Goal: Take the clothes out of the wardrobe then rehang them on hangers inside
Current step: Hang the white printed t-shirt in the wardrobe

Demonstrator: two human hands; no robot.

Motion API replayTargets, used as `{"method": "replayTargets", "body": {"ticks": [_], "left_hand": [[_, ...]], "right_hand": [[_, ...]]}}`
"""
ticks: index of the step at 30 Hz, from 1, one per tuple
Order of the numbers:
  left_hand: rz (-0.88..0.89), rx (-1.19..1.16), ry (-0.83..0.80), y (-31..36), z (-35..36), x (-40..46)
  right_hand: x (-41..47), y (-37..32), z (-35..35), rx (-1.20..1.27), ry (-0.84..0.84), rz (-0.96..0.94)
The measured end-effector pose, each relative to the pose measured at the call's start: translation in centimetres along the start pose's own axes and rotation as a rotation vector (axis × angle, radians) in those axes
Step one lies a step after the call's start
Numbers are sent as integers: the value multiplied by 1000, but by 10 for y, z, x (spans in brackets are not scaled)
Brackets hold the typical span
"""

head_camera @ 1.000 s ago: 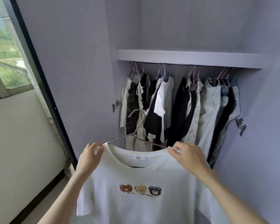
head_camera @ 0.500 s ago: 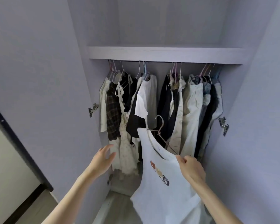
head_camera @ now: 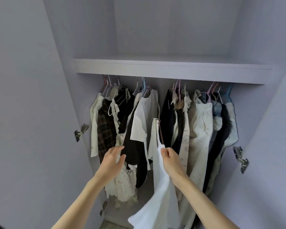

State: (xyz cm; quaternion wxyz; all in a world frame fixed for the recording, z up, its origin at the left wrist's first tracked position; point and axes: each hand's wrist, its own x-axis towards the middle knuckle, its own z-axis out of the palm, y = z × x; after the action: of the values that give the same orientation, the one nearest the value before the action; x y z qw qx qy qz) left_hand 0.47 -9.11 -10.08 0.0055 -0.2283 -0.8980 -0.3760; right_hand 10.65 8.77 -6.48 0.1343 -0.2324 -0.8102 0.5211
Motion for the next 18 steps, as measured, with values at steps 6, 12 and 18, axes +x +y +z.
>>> {"method": "replayTargets", "body": {"ticks": [6,12,18], "left_hand": [[75,-48,33,-8,10,85],[41,-113,13,-20,13,176],[71,-104,-5,-15,25,232]], "right_hand": [[86,-24,17,114,85,-15],[168,-61,35,158,193,-54],[236,-90,53,186,214,-65]]}}
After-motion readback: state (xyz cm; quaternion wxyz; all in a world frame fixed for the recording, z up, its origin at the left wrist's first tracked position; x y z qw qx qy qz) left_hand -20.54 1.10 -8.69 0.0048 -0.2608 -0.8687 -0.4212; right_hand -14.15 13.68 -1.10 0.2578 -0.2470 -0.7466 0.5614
